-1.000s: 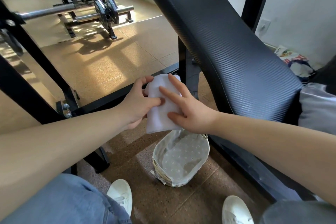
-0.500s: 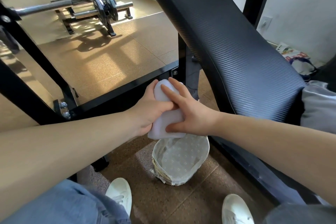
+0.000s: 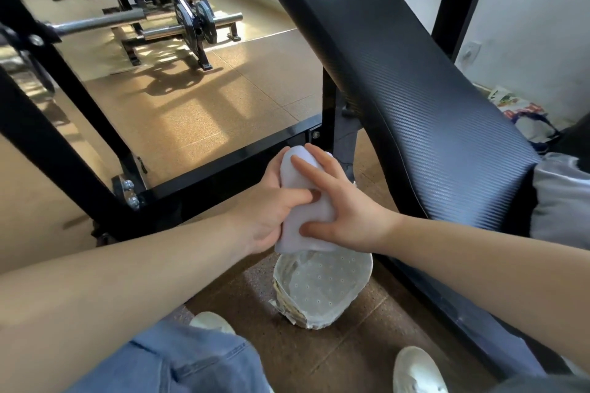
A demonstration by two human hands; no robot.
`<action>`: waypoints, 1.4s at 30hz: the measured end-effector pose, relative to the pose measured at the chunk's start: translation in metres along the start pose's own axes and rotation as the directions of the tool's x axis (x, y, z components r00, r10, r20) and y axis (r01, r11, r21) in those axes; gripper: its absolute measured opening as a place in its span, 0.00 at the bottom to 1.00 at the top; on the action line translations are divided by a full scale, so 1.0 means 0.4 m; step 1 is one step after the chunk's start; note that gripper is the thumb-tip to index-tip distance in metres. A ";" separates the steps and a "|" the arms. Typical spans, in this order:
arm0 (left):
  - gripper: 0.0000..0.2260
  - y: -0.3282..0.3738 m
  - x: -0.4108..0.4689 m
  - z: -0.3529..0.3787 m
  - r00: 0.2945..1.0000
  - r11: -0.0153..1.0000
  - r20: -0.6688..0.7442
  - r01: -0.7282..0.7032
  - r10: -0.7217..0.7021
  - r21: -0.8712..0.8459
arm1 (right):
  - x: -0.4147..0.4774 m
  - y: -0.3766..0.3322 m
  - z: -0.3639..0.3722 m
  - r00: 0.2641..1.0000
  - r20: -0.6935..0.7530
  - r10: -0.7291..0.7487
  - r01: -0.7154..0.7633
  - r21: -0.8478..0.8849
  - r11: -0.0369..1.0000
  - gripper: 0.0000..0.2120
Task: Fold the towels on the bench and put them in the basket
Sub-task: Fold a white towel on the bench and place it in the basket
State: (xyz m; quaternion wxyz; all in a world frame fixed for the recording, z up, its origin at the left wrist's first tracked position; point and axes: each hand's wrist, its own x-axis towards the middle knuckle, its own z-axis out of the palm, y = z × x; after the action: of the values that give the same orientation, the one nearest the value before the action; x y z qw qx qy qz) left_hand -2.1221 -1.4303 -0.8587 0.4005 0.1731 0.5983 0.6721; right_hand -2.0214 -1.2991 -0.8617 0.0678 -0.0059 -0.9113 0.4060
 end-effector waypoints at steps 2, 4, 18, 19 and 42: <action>0.40 -0.007 -0.011 -0.004 1.000 1.000 0.015 -0.004 0.003 0.022 | -0.010 -0.008 0.005 1.000 -0.002 -0.005 0.005 -0.006 1.000 0.47; 0.40 -0.006 -0.021 -0.015 0.999 0.999 0.047 -0.003 0.001 0.044 | -0.024 -0.018 0.005 1.000 0.004 0.007 -0.007 -0.001 1.000 0.47; 0.26 -0.092 -0.005 -0.089 0.996 0.658 -0.023 -0.043 0.092 0.752 | -0.100 0.029 0.064 0.961 0.108 0.253 -0.230 -0.189 0.955 0.46; 0.26 -0.125 0.003 -0.091 0.994 0.619 -0.051 -0.018 0.094 0.785 | -0.096 0.050 0.073 0.957 0.112 0.267 -0.242 -0.197 0.950 0.46; 0.22 -0.665 0.101 -0.105 0.959 0.247 -0.188 0.239 -0.211 0.939 | -0.080 0.552 0.363 0.796 0.347 0.495 -0.435 -0.240 0.868 0.45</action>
State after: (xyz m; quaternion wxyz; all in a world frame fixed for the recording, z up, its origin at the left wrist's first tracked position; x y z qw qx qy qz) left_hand -2.0888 -1.4380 -1.1289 0.3018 0.2827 0.9027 0.1186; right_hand -2.0181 -1.2603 -1.1251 -0.2214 -0.1525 -0.9035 0.3339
